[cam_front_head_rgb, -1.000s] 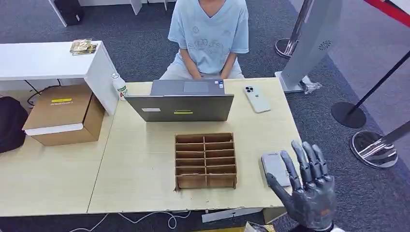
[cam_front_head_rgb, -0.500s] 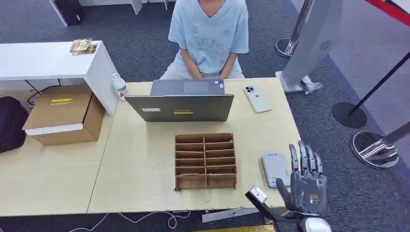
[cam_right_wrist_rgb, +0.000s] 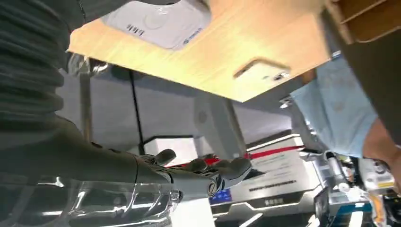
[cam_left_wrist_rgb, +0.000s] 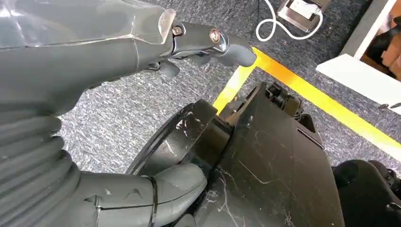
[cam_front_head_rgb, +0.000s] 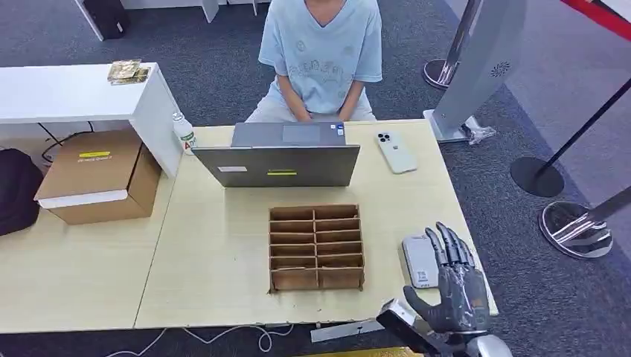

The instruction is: Pass the card to the sensor for recognition and then transmit it.

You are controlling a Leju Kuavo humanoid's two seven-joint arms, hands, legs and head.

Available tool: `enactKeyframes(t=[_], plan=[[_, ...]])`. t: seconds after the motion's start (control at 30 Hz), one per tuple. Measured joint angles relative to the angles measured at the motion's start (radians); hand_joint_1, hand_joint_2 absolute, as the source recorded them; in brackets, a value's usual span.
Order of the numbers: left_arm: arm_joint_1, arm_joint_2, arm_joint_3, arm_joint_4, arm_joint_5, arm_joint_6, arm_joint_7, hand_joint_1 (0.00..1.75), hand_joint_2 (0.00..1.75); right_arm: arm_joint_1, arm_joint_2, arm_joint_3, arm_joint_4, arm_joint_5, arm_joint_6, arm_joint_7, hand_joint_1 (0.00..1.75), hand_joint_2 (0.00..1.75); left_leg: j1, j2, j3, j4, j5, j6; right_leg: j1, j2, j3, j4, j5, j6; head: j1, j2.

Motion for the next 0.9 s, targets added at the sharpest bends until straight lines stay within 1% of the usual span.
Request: enactKeyframes(t=[0.07, 0.13, 0.17, 0.27, 0.33, 0.57, 0.7, 0.9], plan=[[-0.001, 0.002, 0.000, 0.000, -0.001, -0.005, 0.000, 0.00, 1.75, -0.010, 0.000, 0.010, -0.002, -0.017, -0.023, -0.038, 0.00, 1.75, 0.000, 0.000, 0.000, 0.000, 0.000, 0.000, 0.000, 0.000, 0.000, 0.000, 0.000, 0.000, 0.000, 0.000], [-0.001, 0.002, 0.000, 0.000, -0.001, -0.010, 0.003, 0.00, 1.75, -0.017, 0.001, 0.021, -0.002, -0.024, -0.074, -0.073, 0.00, 1.75, 0.000, 0.000, 0.000, 0.000, 0.000, 0.000, 0.000, 0.000, 0.000, 0.000, 0.000, 0.000, 0.000, 0.000], [-0.001, 0.002, 0.000, 0.000, 0.000, -0.010, 0.003, 0.00, 1.75, -0.020, 0.003, 0.024, -0.002, -0.011, -0.091, -0.079, 0.00, 1.75, 0.000, 0.000, 0.000, 0.000, 0.000, 0.000, 0.000, 0.000, 0.000, 0.000, 0.000, 0.000, 0.000, 0.000], [-0.001, 0.002, 0.002, 0.000, 0.002, -0.010, 0.004, 0.00, 1.75, -0.023, 0.018, 0.038, -0.002, 0.096, -0.161, -0.076, 0.00, 1.75, 0.000, 0.000, 0.000, 0.000, 0.000, 0.000, 0.000, 0.000, 0.000, 0.000, 0.000, 0.000, 0.000, 0.000], [-0.001, 0.002, 0.004, 0.000, 0.002, -0.010, 0.004, 0.00, 1.75, -0.024, 0.027, 0.045, -0.002, 0.167, -0.183, -0.068, 0.00, 1.75, 0.000, 0.000, 0.000, 0.000, 0.000, 0.000, 0.000, 0.000, 0.000, 0.000, 0.000, 0.000, 0.000, 0.000], [-0.001, 0.002, 0.009, 0.000, 0.000, -0.010, 0.004, 0.00, 1.75, -0.034, 0.058, 0.077, 0.007, 0.236, -0.150, -0.017, 0.00, 1.75, 0.000, 0.000, 0.000, 0.000, 0.000, 0.000, 0.000, 0.000, 0.000, 0.000, 0.000, 0.000, 0.000, 0.000], [-0.001, 0.002, 0.009, 0.000, -0.003, -0.010, 0.004, 0.00, 1.75, -0.037, 0.059, 0.100, 0.018, 0.235, -0.145, 0.014, 0.00, 1.75, 0.000, 0.000, 0.000, 0.000, 0.000, 0.000, 0.000, 0.000, 0.000, 0.000, 0.000, 0.000, 0.000, 0.000], [-0.001, 0.002, 0.009, 0.000, -0.006, -0.010, 0.004, 0.00, 1.75, -0.048, 0.059, 0.125, 0.043, 0.189, -0.153, 0.025, 0.00, 1.75, 0.000, 0.000, 0.000, 0.000, 0.000, 0.000, 0.000, 0.000, 0.000, 0.000, 0.000, 0.000, 0.000, 0.000]])
